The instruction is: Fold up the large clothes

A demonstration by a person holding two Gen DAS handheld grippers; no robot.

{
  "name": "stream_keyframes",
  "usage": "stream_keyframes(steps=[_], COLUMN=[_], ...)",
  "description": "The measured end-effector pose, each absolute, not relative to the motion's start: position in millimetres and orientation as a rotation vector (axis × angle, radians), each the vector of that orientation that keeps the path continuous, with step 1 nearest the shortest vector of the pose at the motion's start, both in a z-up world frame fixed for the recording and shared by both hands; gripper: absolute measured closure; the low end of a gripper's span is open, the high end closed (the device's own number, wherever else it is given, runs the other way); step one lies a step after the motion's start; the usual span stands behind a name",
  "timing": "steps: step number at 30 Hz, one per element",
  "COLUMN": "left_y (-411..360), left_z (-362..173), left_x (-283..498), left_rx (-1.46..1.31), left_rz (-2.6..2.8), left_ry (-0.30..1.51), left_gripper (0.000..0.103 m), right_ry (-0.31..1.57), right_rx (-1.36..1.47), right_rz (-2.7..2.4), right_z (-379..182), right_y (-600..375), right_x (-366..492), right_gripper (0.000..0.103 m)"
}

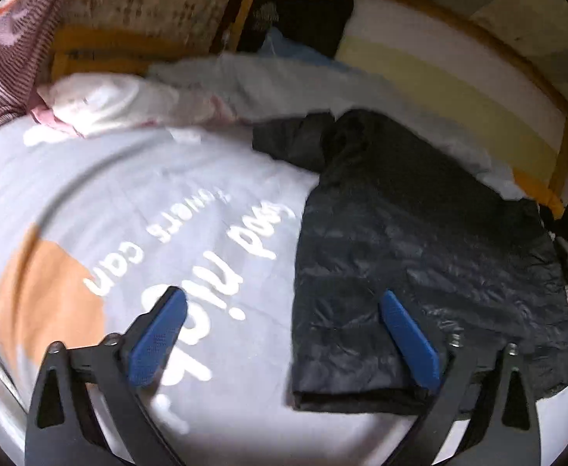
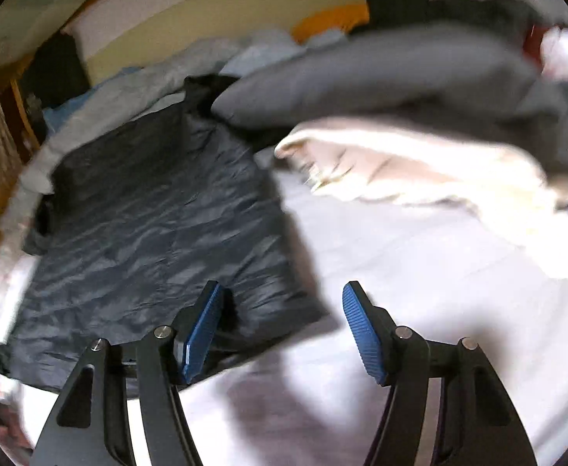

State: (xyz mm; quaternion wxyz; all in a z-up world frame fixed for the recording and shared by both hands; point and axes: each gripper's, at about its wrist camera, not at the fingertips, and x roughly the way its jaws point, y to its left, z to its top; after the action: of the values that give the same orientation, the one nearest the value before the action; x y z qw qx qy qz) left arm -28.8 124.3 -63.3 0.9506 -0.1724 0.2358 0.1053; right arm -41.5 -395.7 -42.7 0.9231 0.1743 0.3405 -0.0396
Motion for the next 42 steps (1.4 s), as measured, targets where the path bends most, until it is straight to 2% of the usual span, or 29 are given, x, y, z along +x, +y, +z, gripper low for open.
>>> stream_keyframes(steps=[2,4,5,6,7,8,10,13,16,22,26,28,30,33,35,39,42], left_y=[117,107,102,98,95,92,89,82,84,92,105,105,104,113,117,111,117], left_z=[-62,-63,-63,-62,-62,-62,-59,-54,-33,48,90,99,98,74,50,15,-10], left_x=[-25,-23,-22,-24,-26,-29,-36,-43,-59,-103,-116,-91,-55,12,46,64,86], left_rx=[-0.325,-0.280,-0.257,-0.242,-0.227,-0.215,-0.192,-0.147,-0.150,-0.166,-0.143,-0.040,0.031,0.024,0.036,0.129,0.122], left_rz=[0.201,0.180,0.168,0.158,0.154,0.163,0.207,0.259,0.295,0.275,0.315,0.332,0.352,0.327,0.301,0.332,0.342], left_ry=[0.491,0.501,0.504,0.503,0.499,0.494,0.478,0.449,0.370,0.154,0.108,0.144,0.194,0.374,0.500,0.555,0.635], left_gripper=[0.018,0.026,0.033,0.037,0.045,0.057,0.066,0.099,0.100,0.100,0.100,0.100,0.100,0.100,0.100,0.100,0.100], right_ry=[0.720,0.736,0.728,0.712,0.705,0.701,0.704,0.696,0.621,0.504,0.402,0.379,0.408,0.505,0.567,0.566,0.640], right_rx=[0.376,0.331,0.315,0.299,0.294,0.304,0.345,0.394,0.393,0.408,0.394,0.361,0.314,0.271,0.176,0.063,0.084], right_rz=[-0.087,-0.124,-0.132,-0.136,-0.127,-0.101,-0.067,-0.099,-0.083,-0.018,0.069,0.044,0.007,-0.015,-0.044,-0.043,-0.051], right_z=[-53,-59,-57,-55,-52,-49,-48,-50,-34,-8,40,70,88,85,72,35,2], right_y=[-391,-384,-380,-376,-373,-371,-372,-383,-383,-382,-367,-359,-355,-351,-342,-336,-338], right_x=[-35,-31,-34,-37,-39,-40,-42,-50,-71,-105,-140,-136,-105,-48,-4,40,65], right_gripper=[0.038,0.066,0.070,0.081,0.093,0.094,0.096,0.096,0.097,0.097,0.097,0.097,0.098,0.097,0.097,0.097,0.097])
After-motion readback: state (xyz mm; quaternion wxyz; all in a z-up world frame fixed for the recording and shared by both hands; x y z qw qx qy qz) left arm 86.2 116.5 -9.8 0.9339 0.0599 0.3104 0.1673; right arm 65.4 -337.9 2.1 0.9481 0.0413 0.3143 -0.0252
